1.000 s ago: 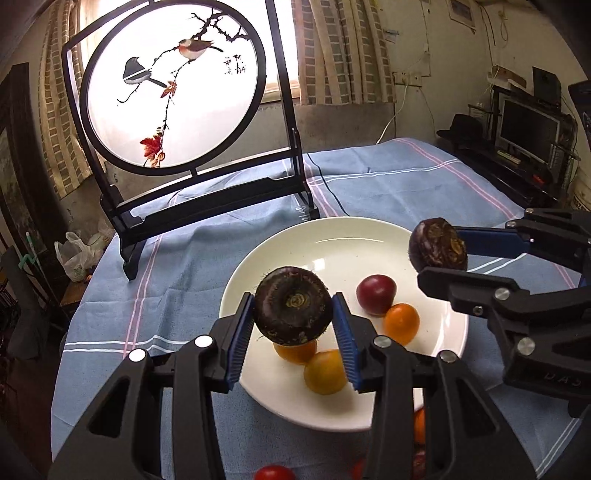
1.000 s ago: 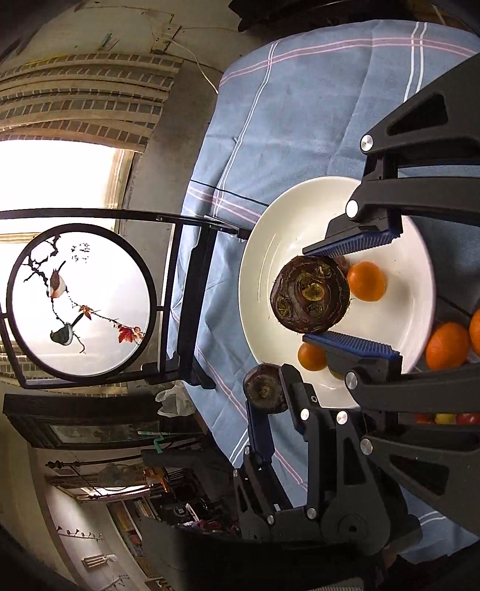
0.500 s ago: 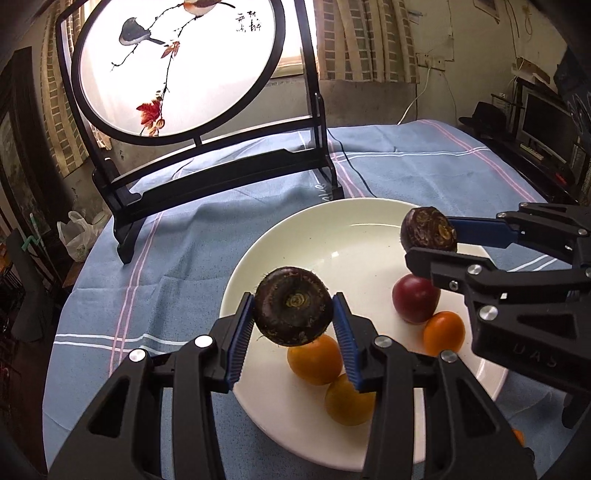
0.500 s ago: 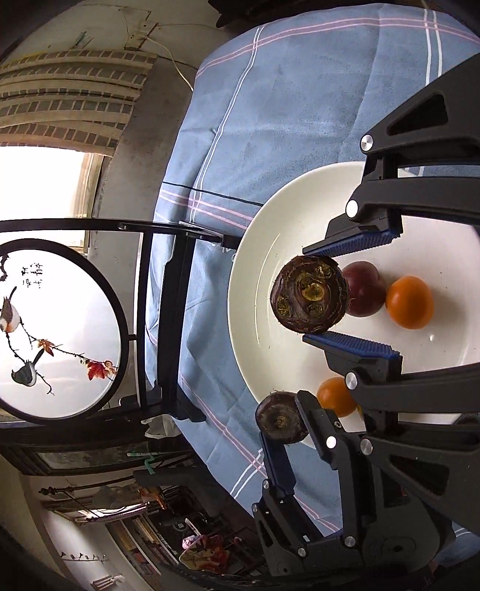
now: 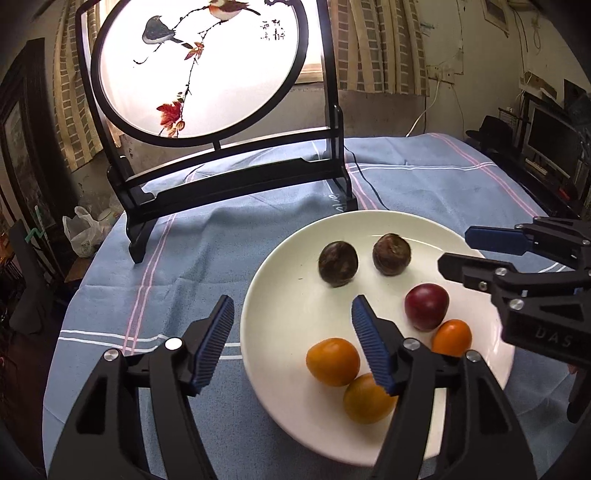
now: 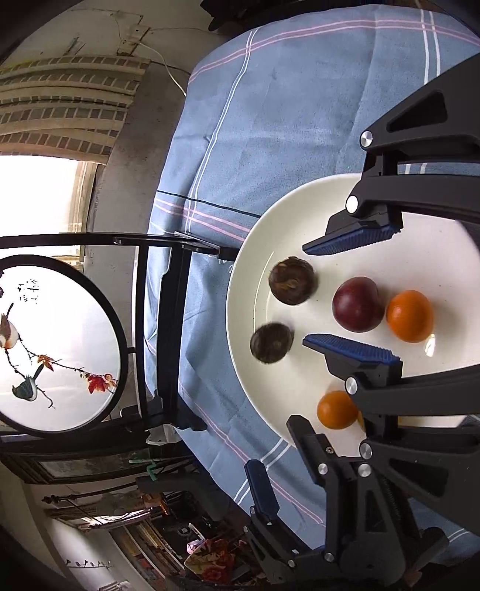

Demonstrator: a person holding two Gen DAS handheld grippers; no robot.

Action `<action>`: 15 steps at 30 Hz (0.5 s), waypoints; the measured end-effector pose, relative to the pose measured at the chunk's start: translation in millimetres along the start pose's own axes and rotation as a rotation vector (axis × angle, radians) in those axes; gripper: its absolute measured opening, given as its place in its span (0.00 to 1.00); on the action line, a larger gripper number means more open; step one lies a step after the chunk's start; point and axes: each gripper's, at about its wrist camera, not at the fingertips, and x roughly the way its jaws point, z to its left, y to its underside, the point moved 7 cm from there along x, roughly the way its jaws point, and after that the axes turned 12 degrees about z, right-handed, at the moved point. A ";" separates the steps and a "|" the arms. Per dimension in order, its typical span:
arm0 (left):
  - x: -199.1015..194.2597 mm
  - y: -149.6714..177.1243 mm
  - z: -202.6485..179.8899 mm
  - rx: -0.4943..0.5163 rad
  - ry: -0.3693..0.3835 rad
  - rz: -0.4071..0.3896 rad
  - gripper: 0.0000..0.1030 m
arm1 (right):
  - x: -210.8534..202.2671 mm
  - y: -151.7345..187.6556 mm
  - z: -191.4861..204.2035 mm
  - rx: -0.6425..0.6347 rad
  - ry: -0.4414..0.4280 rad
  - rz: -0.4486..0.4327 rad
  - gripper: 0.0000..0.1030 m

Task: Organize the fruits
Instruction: 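Grasp a small yellow-green fruit with the left tool while the right tool grasps a tangerine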

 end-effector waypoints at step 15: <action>-96.7 109.4 -7.4 0.104 0.058 -0.042 0.74 | -97.8 194.2 70.5 -0.209 -0.093 0.096 0.57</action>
